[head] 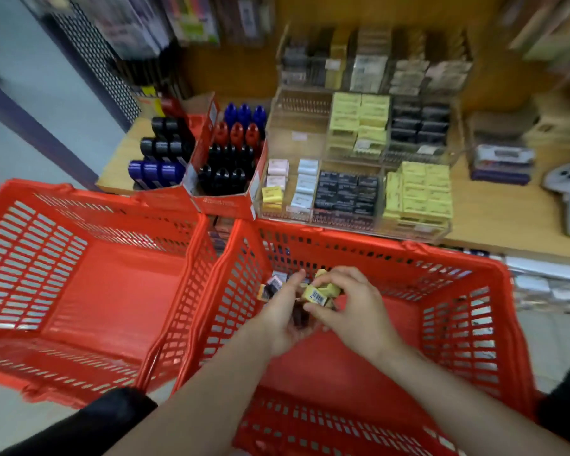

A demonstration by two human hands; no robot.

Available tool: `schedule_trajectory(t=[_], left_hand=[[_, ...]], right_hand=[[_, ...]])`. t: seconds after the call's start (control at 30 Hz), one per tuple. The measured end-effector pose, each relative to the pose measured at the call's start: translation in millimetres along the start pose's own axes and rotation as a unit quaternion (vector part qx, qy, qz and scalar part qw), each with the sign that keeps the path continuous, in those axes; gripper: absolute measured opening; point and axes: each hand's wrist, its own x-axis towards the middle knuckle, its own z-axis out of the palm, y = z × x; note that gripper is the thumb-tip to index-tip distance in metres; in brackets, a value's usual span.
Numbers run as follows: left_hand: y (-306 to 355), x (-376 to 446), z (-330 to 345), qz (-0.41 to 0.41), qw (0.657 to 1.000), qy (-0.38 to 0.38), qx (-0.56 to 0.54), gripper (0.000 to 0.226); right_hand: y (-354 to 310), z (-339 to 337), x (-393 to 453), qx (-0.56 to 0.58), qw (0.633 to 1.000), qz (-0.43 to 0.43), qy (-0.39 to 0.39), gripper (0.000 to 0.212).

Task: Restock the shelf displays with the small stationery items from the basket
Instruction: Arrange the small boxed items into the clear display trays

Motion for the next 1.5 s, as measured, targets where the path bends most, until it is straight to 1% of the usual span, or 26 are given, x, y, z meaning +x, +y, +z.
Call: schedule_trajectory(t=[0.07, 0.13, 0.2, 0.27, 0.37, 0.43, 0.47, 0.53, 0.57, 0.6, 0.63, 0.7, 0.73, 0.77, 0.8, 0.83, 0.9, 0.97, 1.03, 1.13, 1.2, 1.27, 1.33, 1.5], left_hand=[[23.0, -41.3, 22.1, 0.015, 0.997, -0.068, -0.043, 0.046], [44.0, -88.0, 43.5, 0.037, 0.992, -0.116, -0.034, 0.049], [58.1, -131.7, 63.8, 0.061, 0.988, -0.139, 0.004, 0.048], [68.1, -164.5, 80.8, 0.083, 0.985, -0.147, 0.022, 0.045], [72.7, -197.3, 100.6, 0.085, 0.980, -0.178, 0.023, 0.034], [69.6, -208.6, 109.6, 0.074, 0.975, -0.208, 0.030, 0.038], [67.5, -209.4, 113.2, 0.063, 0.974, -0.219, 0.020, 0.041], [63.9, -208.0, 120.2, 0.044, 0.972, -0.231, -0.023, 0.038], [63.9, -204.0, 124.1, 0.040, 0.971, -0.230, -0.047, 0.036], [64.3, -199.6, 127.9, 0.038, 0.971, -0.225, -0.067, 0.036], [65.4, -193.6, 130.5, 0.036, 0.972, -0.217, -0.081, 0.036], [71.7, -180.8, 133.4, 0.024, 0.975, -0.198, -0.099, 0.034], [76.2, -176.0, 132.5, 0.020, 0.977, -0.187, -0.102, 0.034], [82.0, -170.6, 129.7, 0.020, 0.979, -0.178, -0.097, 0.032], [88.5, -164.3, 125.7, 0.024, 0.981, -0.170, -0.087, 0.031], [95.4, -158.0, 121.2, 0.030, 0.983, -0.163, -0.077, 0.030], [107.4, -145.2, 114.6, 0.049, 0.986, -0.149, -0.055, 0.027], [116.8, -130.2, 112.4, 0.096, 0.988, -0.125, -0.005, 0.027], [120.6, -115.7, 112.7, 0.164, 0.980, -0.073, 0.086, 0.028], [118.5, -99.3, 112.8, 0.252, 0.941, 0.004, 0.224, 0.030], [116.4, -89.5, 109.4, 0.288, 0.923, 0.027, 0.252, 0.034], [115.5, -86.1, 107.5, 0.307, 0.916, 0.026, 0.255, 0.034], [115.5, -86.4, 107.9, 0.311, 0.914, 0.017, 0.262, 0.034], [113.8, -89.8, 109.5, 0.316, 0.909, -0.001, 0.271, 0.034]], right_hand=[[-41.1, -31.5, 1.6, -0.022, 0.999, -0.031, -0.024, 0.034], [-78.9, -66.9, -1.5, -0.061, 0.995, -0.053, -0.059, 0.034], [-111.2, -105.2, -8.7, -0.089, 0.988, -0.078, -0.096, 0.034], [-139.5, -143.9, -15.3, -0.087, 0.986, -0.083, -0.116, 0.030], [-167.0, -190.8, -28.0, -0.050, 0.991, -0.059, -0.107, 0.023], [-173.6, -207.5, -37.2, -0.036, 0.994, -0.050, -0.087, 0.021], [-173.6, -211.1, -40.6, -0.034, 0.995, -0.050, -0.073, 0.021], [-168.2, -211.5, -45.7, -0.029, 0.998, -0.046, -0.037, 0.019], [-162.3, -210.2, -45.2, -0.014, 0.999, -0.038, -0.014, 0.018], [-154.5, -209.1, -43.1, 0.030, 0.999, -0.014, 0.008, 0.018], [-147.0, -210.0, -40.1, 0.100, 0.994, 0.024, 0.027, 0.017], [-133.4, -218.7, -28.4, 0.257, 0.959, 0.108, 0.054, 0.015], [-125.3, -225.1, -19.9, 0.302, 0.942, 0.136, 0.062, 0.016], [-116.7, -231.6, -10.3, 0.313, 0.935, 0.151, 0.067, 0.019], [-108.4, -236.4, 0.1, 0.298, 0.939, 0.157, 0.073, 0.022], [-100.2, -239.4, 10.8, 0.253, 0.951, 0.158, 0.085, 0.023], [-83.8, -238.7, 31.8, 0.115, 0.974, 0.154, 0.118, 0.021], [-70.4, -230.8, 50.5, 0.013, 0.981, 0.137, 0.135, 0.020], [-56.6, -216.3, 66.9, -0.052, 0.983, 0.107, 0.139, 0.021], [-38.9, -195.6, 82.9, -0.103, 0.978, 0.062, 0.168, 0.025], [-30.9, -186.3, 88.8, -0.127, 0.975, 0.025, 0.180, 0.027], [-25.5, -180.8, 93.3, -0.151, 0.971, -0.015, 0.186, 0.029], [-22.5, -176.8, 97.0, -0.171, 0.966, -0.037, 0.192, 0.030], [-18.0, -168.2, 102.5, -0.216, 0.945, -0.041, 0.241, 0.021]])
